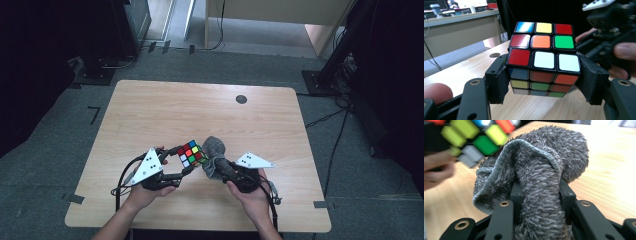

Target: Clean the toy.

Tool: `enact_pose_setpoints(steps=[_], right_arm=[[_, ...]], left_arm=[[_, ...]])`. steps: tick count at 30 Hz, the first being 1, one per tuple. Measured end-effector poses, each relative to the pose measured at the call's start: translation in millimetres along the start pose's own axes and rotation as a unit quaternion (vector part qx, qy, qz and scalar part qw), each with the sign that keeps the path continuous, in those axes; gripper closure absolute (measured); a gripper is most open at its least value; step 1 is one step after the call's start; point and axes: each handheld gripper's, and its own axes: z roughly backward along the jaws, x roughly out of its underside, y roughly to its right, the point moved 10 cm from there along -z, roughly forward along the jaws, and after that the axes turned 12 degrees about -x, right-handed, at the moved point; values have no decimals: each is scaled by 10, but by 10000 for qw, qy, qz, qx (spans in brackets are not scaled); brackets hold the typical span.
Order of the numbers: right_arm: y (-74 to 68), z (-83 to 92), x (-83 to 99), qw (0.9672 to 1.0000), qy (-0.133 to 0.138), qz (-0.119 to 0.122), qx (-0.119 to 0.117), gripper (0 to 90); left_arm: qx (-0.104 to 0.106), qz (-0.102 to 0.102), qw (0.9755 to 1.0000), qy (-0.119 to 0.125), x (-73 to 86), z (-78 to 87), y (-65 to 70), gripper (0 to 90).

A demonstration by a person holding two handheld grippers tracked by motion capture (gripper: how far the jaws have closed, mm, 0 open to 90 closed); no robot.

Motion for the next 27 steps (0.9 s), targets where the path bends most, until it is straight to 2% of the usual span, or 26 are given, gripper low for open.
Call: enact_pose_setpoints(steps=[2,10,12,14,16,17,19,22,24,25,27], right_arm=[[-107,-62,-3,9999,34,51,-156,660],[-329,-231,83,9979,-105,389,-506,669],[-398,-285,129,9963,-224,510,-657,668],[-488,-340,179,9933,-355,714,-836,665],[-526,-371,216,9913,-508,925,-784,662],[-508,-371,219,9917,-533,924,-720,662],[-401,-326,190,9946,-459,765,-527,662],[-188,-171,61,9989,-29,446,-163,662],[-116,-66,-39,9990,324,290,-79,662],[-113,-36,-71,9987,416,303,-67,662],[-142,-30,-92,9978,446,482,-32,661]], left_arm=[[22,36,10000,9,-1,-3,7,339],[13,88,10000,31,-13,-1,5,339],[-9,64,10000,23,-13,-7,4,340],[-28,33,10000,5,-7,-9,1,339],[-39,48,10000,6,-7,-6,-11,339],[-57,53,10000,16,-9,-3,-22,339],[-66,81,9999,27,-14,8,-40,339],[-85,92,9999,23,-15,15,-61,339],[-79,115,9999,30,-15,8,-58,339],[-71,121,9999,29,-15,3,-54,339],[-54,119,9999,13,-9,-5,-45,339]])
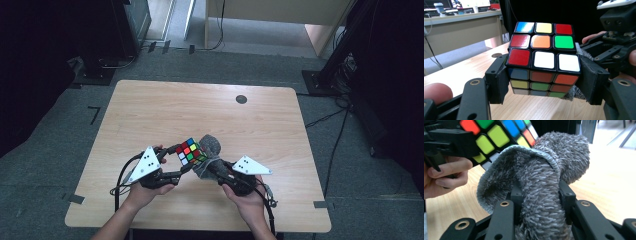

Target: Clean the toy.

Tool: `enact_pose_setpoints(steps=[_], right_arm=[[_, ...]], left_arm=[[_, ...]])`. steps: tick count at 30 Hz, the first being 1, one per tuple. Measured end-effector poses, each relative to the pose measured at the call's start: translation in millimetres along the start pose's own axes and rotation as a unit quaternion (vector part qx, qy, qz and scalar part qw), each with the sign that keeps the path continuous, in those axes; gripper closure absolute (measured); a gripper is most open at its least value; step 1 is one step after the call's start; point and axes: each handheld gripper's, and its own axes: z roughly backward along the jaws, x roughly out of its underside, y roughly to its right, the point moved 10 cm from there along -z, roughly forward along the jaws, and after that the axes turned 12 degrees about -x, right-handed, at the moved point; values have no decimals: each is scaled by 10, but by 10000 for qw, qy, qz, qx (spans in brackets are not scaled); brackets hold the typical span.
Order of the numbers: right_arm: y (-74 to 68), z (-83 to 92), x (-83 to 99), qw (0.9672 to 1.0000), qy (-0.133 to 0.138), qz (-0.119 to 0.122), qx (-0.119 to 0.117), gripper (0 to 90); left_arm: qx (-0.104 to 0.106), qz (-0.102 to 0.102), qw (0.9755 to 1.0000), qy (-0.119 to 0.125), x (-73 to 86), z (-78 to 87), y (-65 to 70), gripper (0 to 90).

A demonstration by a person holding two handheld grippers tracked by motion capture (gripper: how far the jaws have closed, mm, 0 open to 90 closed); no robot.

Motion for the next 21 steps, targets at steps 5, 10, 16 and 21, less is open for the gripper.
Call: enact_pose_setpoints(steps=[5,10,16,21], right_arm=[[-125,-139,96,9995,-187,38,-237,661],[-282,-265,203,9974,-476,264,-462,656],[-109,-140,106,9996,-230,145,-40,656],[-89,-80,50,9998,-34,170,121,656]], left_arm=[[83,23,10000,-44,21,-16,37,340],[86,-31,9999,-45,18,-9,46,339],[30,12,10000,-13,3,18,-10,339],[88,-11,10000,-35,10,3,31,339]])
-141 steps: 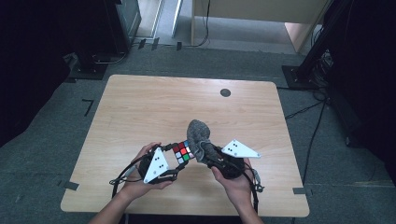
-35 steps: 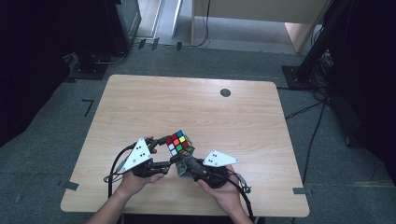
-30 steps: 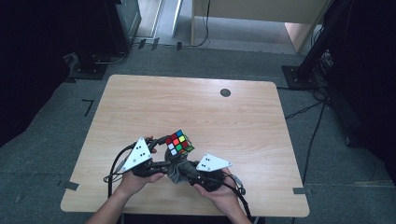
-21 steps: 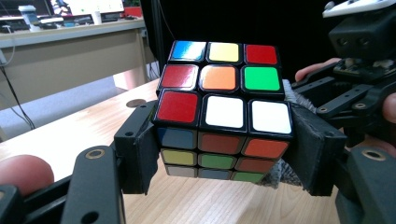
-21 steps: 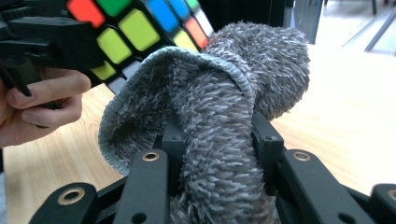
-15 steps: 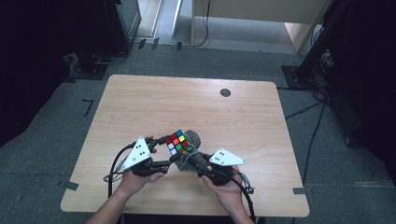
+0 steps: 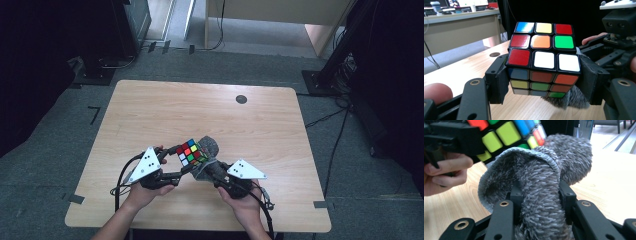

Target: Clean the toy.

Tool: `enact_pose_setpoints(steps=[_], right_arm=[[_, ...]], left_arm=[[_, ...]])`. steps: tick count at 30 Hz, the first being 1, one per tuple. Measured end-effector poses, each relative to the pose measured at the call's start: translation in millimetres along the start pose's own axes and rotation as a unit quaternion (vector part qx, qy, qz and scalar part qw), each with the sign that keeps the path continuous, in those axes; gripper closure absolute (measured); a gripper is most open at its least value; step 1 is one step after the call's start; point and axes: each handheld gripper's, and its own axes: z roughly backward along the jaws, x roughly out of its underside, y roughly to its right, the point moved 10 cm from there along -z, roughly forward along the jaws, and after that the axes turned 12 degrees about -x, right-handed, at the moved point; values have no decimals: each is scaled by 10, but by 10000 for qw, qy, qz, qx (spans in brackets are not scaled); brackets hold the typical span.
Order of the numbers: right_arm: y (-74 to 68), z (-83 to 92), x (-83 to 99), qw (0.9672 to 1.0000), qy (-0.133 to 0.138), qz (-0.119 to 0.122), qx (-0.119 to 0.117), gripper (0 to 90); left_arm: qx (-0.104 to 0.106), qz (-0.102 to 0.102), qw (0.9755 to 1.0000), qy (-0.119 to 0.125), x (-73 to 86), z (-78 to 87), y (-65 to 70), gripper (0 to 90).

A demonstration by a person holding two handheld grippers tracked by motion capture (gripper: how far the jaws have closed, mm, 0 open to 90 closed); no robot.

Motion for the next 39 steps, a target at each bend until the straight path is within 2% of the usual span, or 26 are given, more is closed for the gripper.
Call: enact_pose_setpoints(steps=[5,7,9,14,16,20,22,27,29,32,35,39], right_arm=[[-189,-160,130,9987,-318,134,-364,652],[-228,-190,155,9980,-411,242,-407,649],[-202,-180,148,9981,-422,289,-348,648],[36,-16,47,9998,-150,2,95,649],[56,16,12,9999,-46,-43,140,649],[-28,-39,41,9999,-132,76,55,650],[-90,-86,80,9997,-221,112,-73,650],[-227,-175,162,9977,-460,274,-404,647],[-220,-175,181,9971,-542,329,-425,646],[-64,-105,184,9976,-608,281,-167,646],[227,57,159,9982,-513,-22,305,646],[622,329,157,9940,-402,-386,943,646]], left_arm=[[1,-33,10000,-14,2,-6,13,339],[-14,-26,10000,2,-4,0,3,339],[-36,-8,10000,12,-8,10,-18,339],[-47,13,10000,10,-5,18,-34,340],[-20,-8,10000,0,1,5,-7,339],[16,-50,10000,-25,16,-17,40,340],[29,-47,10000,-41,22,-19,45,339],[-2,-55,10000,-24,17,-11,23,340],[-36,-29,10000,-20,16,-1,-6,339],[-77,-5,10000,-24,23,9,-47,339],[-107,11,9999,-17,22,17,-79,339],[-140,26,9999,-26,28,13,-101,339]])
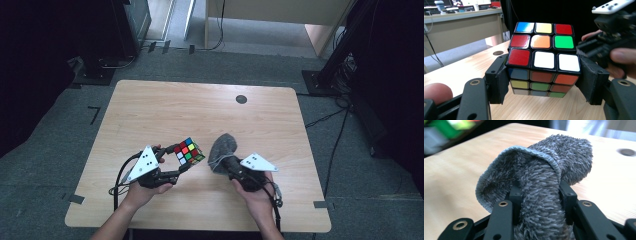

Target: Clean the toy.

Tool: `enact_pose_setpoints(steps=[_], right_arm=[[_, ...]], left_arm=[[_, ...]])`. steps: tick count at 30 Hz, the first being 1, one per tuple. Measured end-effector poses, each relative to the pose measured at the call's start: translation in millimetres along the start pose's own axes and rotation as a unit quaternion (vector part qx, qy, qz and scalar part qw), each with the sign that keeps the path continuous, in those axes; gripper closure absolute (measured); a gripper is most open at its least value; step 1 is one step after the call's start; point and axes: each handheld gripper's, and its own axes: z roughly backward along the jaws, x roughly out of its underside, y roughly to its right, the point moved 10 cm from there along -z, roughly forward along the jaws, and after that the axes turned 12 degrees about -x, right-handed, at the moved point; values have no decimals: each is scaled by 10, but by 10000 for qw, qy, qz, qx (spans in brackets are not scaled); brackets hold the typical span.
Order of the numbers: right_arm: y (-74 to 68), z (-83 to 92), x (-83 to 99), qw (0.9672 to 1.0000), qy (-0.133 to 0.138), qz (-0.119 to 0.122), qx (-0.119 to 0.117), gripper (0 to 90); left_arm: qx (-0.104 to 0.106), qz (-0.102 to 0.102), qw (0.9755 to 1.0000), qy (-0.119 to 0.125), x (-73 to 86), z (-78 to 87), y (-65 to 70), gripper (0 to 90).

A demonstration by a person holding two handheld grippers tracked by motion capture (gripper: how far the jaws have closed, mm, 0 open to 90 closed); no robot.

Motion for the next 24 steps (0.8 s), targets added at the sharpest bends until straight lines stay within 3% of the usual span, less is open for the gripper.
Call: enact_pose_setpoints(steps=[4,7,12,18,20,21,22,24], right_arm=[[335,131,88,9982,-150,66,571,642],[481,133,222,9967,-343,-10,736,641],[545,44,414,9947,-681,-138,763,635],[573,-28,508,9939,-797,-196,738,610],[575,-39,518,9943,-781,-199,695,535],[575,-43,510,9947,-752,-177,676,436],[566,-41,486,9956,-650,-179,654,337],[528,-17,397,9976,-408,-148,544,267]], left_arm=[[-1,18,10000,-32,22,-14,-3,340],[11,3,10000,-66,42,-25,4,339],[19,-7,10000,-69,50,-28,2,339],[3,28,9999,-104,69,-28,-21,340],[4,37,9999,-112,72,-30,-24,340],[2,34,9999,-118,74,-32,-26,340],[5,36,9999,-124,75,-33,-26,339],[10,49,9999,-131,77,-37,-23,339]])
